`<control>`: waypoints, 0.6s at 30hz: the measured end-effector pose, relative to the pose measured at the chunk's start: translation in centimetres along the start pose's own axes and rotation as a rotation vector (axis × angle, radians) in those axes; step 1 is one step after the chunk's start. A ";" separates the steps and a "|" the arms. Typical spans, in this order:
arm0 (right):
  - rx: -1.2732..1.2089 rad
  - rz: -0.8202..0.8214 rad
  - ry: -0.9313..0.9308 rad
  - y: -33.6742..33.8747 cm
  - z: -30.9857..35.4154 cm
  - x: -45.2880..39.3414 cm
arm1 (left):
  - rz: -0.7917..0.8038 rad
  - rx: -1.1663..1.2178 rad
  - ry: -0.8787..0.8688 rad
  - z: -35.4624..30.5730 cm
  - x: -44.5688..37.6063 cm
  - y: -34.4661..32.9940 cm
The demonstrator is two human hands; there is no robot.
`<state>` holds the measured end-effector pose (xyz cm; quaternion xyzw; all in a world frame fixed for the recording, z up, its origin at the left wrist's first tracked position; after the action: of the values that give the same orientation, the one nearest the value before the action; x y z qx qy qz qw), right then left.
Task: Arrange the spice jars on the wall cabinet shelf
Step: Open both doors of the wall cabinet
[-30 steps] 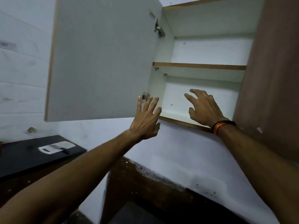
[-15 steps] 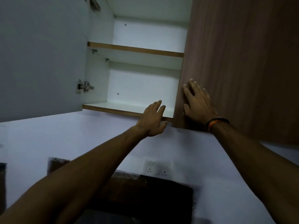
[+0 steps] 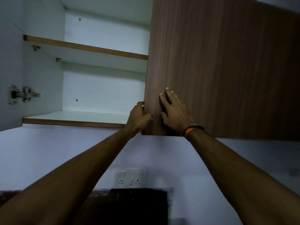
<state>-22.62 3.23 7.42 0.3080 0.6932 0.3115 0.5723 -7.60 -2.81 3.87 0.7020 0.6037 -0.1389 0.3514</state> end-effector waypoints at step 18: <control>-0.118 -0.565 -0.178 10.1 5.8 5.8 | 0.346 0.343 -0.253 -8.1 8.8 -0.1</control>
<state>-17.08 14.46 11.03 0.0954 0.6793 0.1513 0.7118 -7.55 9.14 4.21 0.8209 0.3940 -0.2634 0.3185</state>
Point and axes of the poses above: each hand's wrist, its own x-axis away from the middle knuckle, its own y-axis out of the back of the hand, z = x × y, the point moved 3 cm from there along -x, towards the middle knuckle, and after that the axes turned 6 degrees about z, right-handed, at the moved point
